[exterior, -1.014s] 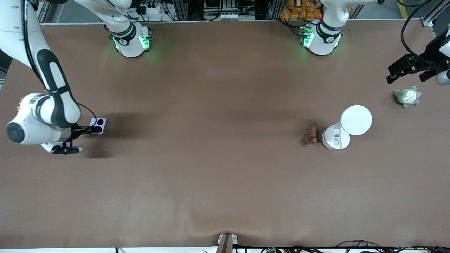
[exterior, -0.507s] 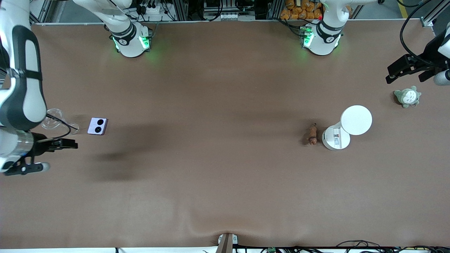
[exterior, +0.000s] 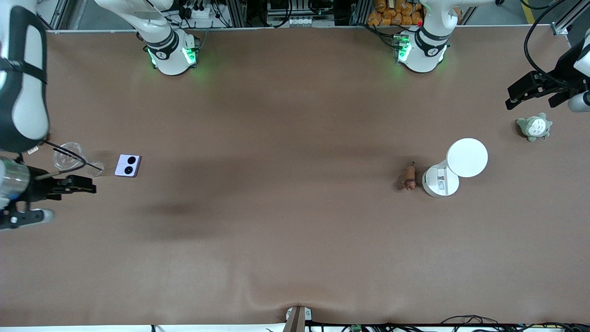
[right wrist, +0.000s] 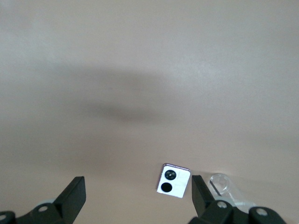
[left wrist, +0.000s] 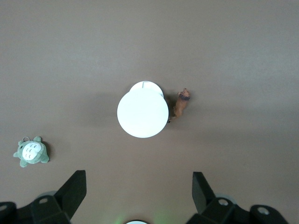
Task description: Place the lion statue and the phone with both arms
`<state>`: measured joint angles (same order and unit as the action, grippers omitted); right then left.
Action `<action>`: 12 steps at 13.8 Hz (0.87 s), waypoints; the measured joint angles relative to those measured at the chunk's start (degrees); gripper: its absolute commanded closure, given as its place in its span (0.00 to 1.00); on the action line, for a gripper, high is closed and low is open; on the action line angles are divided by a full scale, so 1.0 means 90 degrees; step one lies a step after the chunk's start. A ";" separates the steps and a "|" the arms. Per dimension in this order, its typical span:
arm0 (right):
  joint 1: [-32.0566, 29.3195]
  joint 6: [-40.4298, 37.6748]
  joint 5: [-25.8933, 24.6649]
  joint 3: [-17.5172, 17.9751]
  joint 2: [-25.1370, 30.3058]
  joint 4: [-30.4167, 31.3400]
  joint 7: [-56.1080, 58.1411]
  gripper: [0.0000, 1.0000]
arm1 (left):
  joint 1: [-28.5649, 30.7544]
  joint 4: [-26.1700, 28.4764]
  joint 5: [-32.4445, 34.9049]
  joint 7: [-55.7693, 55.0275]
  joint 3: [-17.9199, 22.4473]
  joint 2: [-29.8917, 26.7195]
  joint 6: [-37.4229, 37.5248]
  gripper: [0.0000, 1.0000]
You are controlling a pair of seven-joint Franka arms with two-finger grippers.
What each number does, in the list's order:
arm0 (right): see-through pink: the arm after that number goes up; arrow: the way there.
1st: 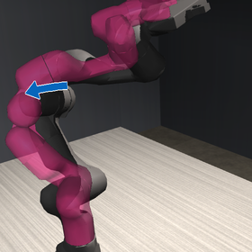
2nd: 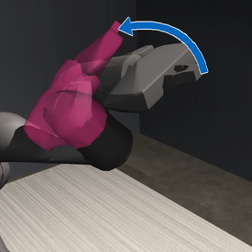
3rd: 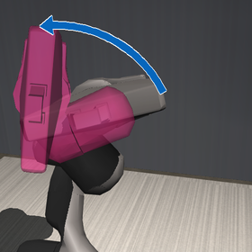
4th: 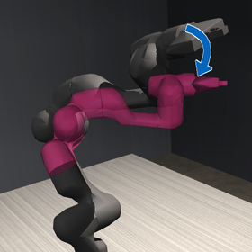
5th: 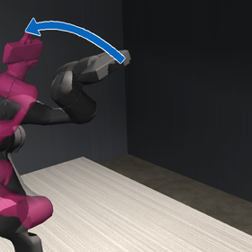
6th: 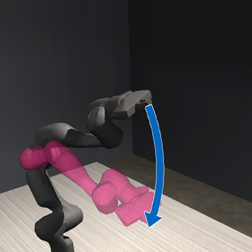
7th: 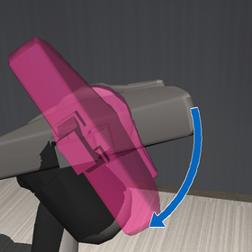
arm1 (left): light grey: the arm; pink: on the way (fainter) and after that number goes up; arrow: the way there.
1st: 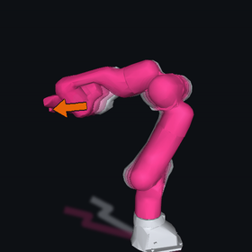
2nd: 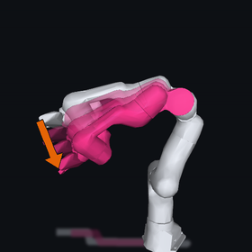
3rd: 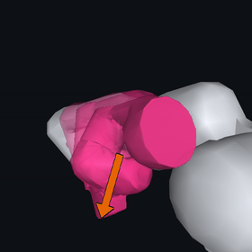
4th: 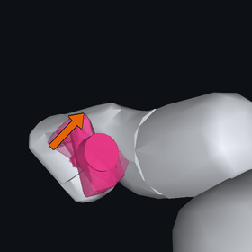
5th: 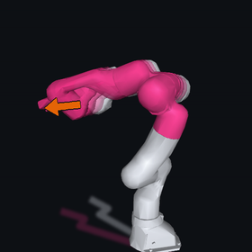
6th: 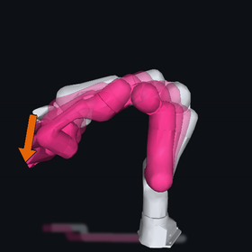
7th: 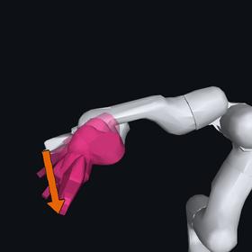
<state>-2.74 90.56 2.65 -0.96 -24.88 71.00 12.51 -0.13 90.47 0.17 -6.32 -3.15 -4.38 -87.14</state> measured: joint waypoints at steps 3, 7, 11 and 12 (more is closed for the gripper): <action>0.0087 -0.1200 -0.0370 0.0191 0.0757 -0.0093 -0.0470 0.00 | 0.0005 0.0005 0.0000 0.0000 0.0003 -0.0016 0.0000 0.00; 0.0139 -0.1911 -0.0494 0.0213 0.1878 0.0106 -0.0561 0.00 | 0.0005 0.0009 0.0000 0.0000 0.0003 -0.0042 0.0013 0.00; 0.0139 -0.1718 -0.0494 0.0211 0.2876 0.1234 -0.0563 0.00 | 0.0006 0.0009 0.0000 0.0000 0.0003 -0.0097 0.0023 0.00; 0.0139 -0.1651 -0.0494 0.0212 0.2986 0.1399 -0.0558 0.00 | 0.0006 0.0009 0.0000 0.0000 0.0003 -0.0108 0.0026 0.00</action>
<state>-1.49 75.70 -1.80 0.95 2.00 83.59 7.49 -0.07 90.56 0.18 -6.32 -3.12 -5.35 -86.90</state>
